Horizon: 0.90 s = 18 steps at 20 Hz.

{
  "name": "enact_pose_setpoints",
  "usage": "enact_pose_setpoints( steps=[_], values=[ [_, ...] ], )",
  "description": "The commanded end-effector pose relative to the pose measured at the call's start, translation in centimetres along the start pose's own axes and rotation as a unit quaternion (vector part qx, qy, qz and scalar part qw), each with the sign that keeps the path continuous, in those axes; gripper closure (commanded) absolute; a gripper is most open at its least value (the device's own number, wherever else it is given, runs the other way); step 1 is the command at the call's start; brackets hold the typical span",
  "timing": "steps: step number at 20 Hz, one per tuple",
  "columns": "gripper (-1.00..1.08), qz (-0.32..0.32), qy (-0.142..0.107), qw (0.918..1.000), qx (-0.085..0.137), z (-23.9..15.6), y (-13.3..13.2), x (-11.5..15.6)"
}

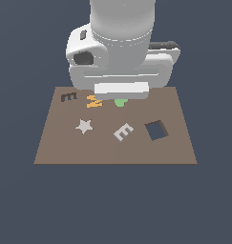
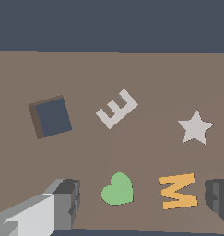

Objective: Insert a designated object into the corresponding slot on a board.

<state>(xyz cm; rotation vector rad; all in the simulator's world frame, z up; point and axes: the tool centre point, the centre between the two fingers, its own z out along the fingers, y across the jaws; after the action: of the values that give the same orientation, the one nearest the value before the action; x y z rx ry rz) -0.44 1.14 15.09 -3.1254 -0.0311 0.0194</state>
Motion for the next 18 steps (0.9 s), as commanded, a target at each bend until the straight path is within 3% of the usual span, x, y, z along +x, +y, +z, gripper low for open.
enact_pose_setpoints(
  steps=[1, 10, 18],
  values=[
    [-0.92, 0.000, 0.000, 1.0000, 0.000, 0.0, 0.0, 0.0],
    [-0.92, 0.026, 0.001, 0.9997, 0.000, 0.6, -0.2, 0.3],
    [-0.92, 0.094, 0.002, 0.9956, -0.001, 2.2, -0.8, 1.1]
  ],
)
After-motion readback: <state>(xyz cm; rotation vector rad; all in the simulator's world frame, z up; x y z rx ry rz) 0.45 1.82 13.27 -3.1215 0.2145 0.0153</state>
